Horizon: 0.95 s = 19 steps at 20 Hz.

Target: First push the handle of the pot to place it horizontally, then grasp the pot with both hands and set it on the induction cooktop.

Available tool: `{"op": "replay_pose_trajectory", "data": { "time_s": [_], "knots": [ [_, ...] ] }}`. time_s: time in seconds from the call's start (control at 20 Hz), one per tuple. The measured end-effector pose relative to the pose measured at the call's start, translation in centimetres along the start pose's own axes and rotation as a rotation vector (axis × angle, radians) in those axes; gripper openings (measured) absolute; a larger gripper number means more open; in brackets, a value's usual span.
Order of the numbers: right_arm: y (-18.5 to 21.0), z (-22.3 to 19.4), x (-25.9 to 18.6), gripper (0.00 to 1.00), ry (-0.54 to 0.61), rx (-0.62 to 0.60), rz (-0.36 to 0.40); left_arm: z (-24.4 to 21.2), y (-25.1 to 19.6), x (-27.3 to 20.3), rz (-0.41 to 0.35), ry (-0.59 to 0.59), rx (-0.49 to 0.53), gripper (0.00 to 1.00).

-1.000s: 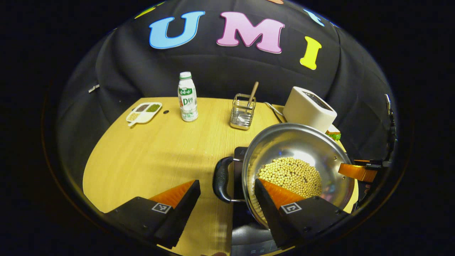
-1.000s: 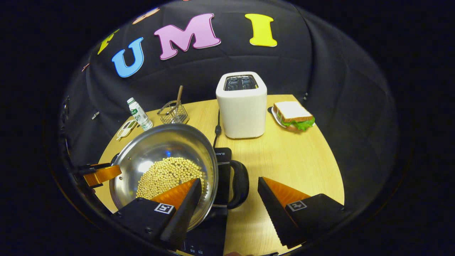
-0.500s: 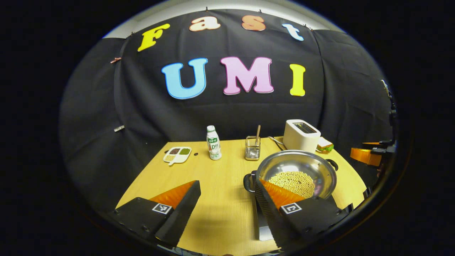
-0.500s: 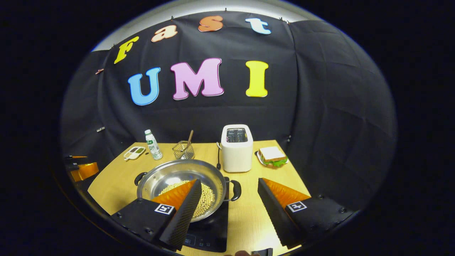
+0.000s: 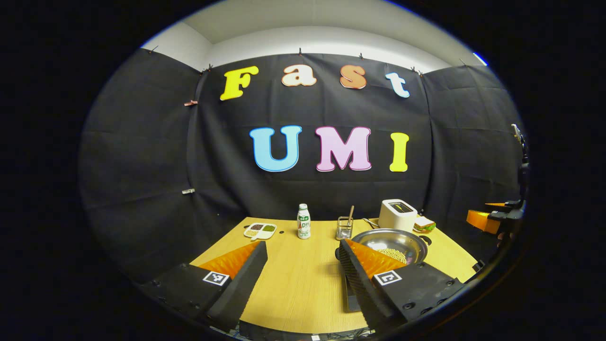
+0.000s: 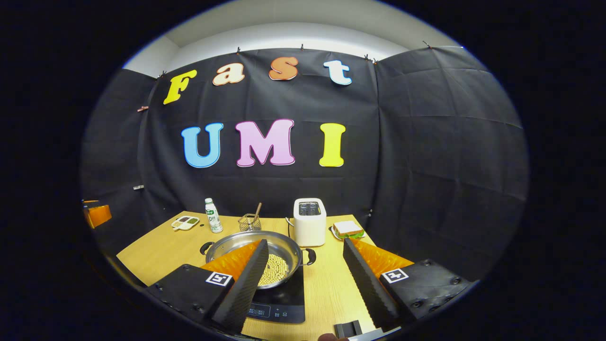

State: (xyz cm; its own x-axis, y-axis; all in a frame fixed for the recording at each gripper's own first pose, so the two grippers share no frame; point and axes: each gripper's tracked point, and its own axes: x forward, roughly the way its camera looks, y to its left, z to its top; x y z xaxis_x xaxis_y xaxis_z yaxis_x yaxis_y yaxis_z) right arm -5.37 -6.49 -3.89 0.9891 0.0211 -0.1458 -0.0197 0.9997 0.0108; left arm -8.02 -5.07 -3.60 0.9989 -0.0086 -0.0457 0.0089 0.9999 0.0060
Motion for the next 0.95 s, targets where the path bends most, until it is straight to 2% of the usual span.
{"op": "replay_pose_trajectory", "data": {
  "time_s": [0.1,0.35,0.55,0.6,0.95],
  "knots": [
    [-0.4,-0.4,-1.9,0.99,-0.026,-0.016,-0.014,0.1,-0.6,-1.8,-0.017,-0.034,-0.007,0.95],
    [-1.7,-1.8,-5.5,0.98,-0.037,0.0,-0.033,-1.0,-1.9,-4.7,-0.051,-0.026,-0.028,0.95],
    [-1.7,-1.8,-5.8,0.98,-0.058,-0.001,-0.064,-2.1,-3.0,-6.0,-0.066,0.013,-0.062,0.93],
    [-1.0,-1.8,-5.8,0.98,-0.052,0.004,-0.054,-1.9,-3.2,-6.1,-0.069,0.013,-0.064,0.95],
    [2.3,-0.9,-5.4,0.98,-0.064,-0.002,0.015,-2.2,-2.1,-7.7,-0.049,0.024,-0.032,0.95]
  ]
}}
